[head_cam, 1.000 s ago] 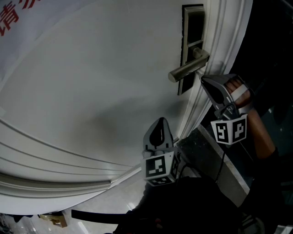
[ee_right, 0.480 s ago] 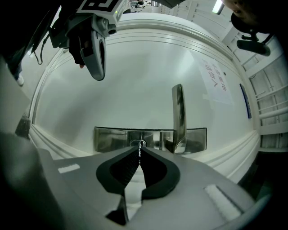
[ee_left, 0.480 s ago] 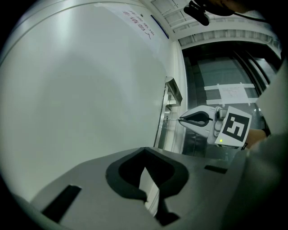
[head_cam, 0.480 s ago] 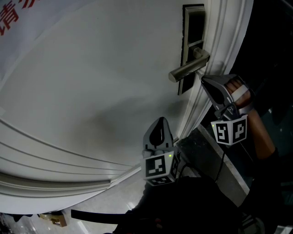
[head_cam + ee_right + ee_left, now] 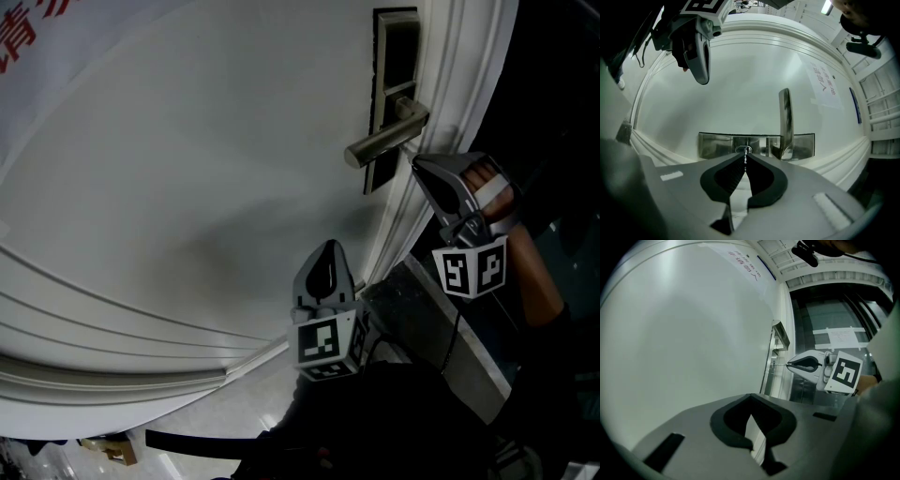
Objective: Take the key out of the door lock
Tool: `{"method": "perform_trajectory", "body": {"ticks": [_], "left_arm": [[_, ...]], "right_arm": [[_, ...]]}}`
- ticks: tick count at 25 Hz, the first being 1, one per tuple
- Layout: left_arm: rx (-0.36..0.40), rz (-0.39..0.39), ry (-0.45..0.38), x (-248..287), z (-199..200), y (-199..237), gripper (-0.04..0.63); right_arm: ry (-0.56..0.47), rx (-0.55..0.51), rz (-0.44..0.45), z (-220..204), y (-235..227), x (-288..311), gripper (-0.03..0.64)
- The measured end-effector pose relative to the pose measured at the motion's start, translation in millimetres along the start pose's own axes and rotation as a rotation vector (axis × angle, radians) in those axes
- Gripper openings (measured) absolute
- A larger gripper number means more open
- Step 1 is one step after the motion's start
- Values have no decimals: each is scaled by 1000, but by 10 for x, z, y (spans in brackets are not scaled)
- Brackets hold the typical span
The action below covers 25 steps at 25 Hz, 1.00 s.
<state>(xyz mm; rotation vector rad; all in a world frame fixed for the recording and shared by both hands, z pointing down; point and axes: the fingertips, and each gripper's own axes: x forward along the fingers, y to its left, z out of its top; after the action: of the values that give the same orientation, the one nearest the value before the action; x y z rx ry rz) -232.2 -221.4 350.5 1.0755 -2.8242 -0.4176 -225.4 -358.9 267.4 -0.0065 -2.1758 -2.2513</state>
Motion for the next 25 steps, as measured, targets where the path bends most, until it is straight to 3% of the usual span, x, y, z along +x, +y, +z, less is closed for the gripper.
{"method": "perform_trajectory", "body": {"ticks": [25], "left_arm": [[14, -9, -12, -8, 5, -27, 0]], "right_arm": [[0, -6, -2, -5, 0, -7, 12]]}}
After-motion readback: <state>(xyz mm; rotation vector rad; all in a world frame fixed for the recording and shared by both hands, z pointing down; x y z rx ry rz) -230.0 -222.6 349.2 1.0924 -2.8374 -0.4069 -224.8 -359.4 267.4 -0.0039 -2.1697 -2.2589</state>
